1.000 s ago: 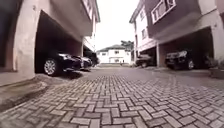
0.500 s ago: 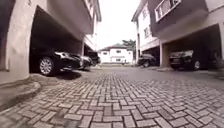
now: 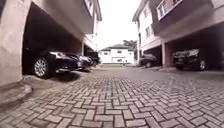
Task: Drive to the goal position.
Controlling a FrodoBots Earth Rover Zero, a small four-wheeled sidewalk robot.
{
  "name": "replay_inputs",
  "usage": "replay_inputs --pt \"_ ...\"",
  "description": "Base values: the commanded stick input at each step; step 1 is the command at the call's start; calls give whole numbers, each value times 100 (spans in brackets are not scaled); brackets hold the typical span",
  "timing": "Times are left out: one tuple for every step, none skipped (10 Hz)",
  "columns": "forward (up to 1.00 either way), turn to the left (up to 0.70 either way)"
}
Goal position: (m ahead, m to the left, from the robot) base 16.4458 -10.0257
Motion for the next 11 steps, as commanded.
replay_inputs --pt "69 -35" --pt "69 -35" --pt "69 -19" --pt "69 2" --pt "69 3" --pt "69 3" --pt "69 3" --pt "69 3" --pt "69 -10" --pt "69 -31" --pt "69 -14"
